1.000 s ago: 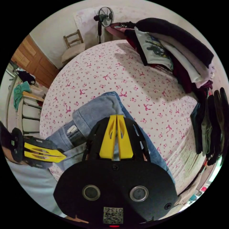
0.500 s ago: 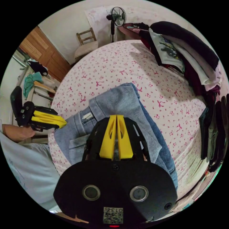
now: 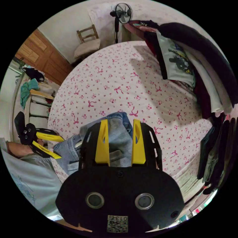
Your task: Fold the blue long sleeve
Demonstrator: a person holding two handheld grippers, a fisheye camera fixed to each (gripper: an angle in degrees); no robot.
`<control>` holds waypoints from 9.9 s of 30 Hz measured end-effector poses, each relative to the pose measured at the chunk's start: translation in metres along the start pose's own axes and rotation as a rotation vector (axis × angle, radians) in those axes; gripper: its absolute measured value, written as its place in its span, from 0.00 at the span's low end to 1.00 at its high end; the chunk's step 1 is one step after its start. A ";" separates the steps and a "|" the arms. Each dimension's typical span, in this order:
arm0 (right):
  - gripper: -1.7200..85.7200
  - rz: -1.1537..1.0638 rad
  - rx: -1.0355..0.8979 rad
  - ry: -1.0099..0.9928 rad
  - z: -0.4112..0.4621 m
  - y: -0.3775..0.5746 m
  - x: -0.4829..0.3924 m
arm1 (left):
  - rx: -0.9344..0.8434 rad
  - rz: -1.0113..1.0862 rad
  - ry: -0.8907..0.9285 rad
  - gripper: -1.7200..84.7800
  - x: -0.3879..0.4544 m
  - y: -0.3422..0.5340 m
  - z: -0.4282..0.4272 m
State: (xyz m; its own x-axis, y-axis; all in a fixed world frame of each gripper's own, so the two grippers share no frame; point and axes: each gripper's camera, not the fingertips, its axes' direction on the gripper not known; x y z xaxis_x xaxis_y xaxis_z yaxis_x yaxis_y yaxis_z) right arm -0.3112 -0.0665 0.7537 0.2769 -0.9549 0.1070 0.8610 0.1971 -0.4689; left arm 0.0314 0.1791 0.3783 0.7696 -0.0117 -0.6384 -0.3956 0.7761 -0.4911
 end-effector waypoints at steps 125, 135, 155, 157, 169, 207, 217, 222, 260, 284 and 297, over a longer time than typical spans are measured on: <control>0.02 0.448 0.413 0.186 -0.059 1.084 0.092 | -0.075 0.613 -0.519 0.11 0.652 0.012 0.361; 0.03 0.599 0.654 0.125 -0.124 1.119 0.163 | 0.069 0.526 -0.486 0.10 0.639 -0.023 0.317; 0.04 0.912 0.707 -0.505 -0.069 1.062 0.363 | 0.099 0.361 -0.529 0.11 0.576 -0.104 0.342; 0.03 0.963 0.707 -0.596 -0.047 1.069 0.375 | 0.089 0.392 -0.582 0.10 0.573 -0.105 0.353; 0.02 0.451 0.536 0.085 -0.110 0.987 0.243 | 0.047 0.502 -0.538 0.07 0.575 -0.105 0.343; 0.23 0.871 0.606 -0.414 0.014 1.098 0.255 | -0.058 0.058 0.263 0.23 0.293 -0.168 0.251; 0.24 0.819 0.565 -0.465 0.029 1.093 0.260 | -0.158 0.085 0.261 0.24 0.273 -0.191 0.274; 0.24 0.768 0.491 -0.360 0.023 1.076 0.243 | -0.174 0.109 0.224 0.23 0.268 -0.191 0.266; 0.12 0.772 0.532 -0.266 -0.037 1.143 0.251 | -0.047 0.238 0.157 0.18 0.394 -0.176 0.292; 0.12 0.917 0.558 0.255 -0.267 1.466 0.580 | -0.062 0.564 0.548 0.18 0.887 -0.440 0.662; 0.16 1.008 0.343 0.273 -0.214 1.552 0.799 | -0.160 0.451 0.377 0.19 1.044 -0.515 0.884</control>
State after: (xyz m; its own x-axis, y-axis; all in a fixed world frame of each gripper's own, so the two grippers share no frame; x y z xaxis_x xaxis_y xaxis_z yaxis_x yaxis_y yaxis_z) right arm 1.1545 -0.5710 -0.0761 0.8524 -0.3298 -0.4058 0.3775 0.9251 0.0412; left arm 1.4822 0.3246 0.4888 0.2896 0.0512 -0.9558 -0.7341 0.6527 -0.1874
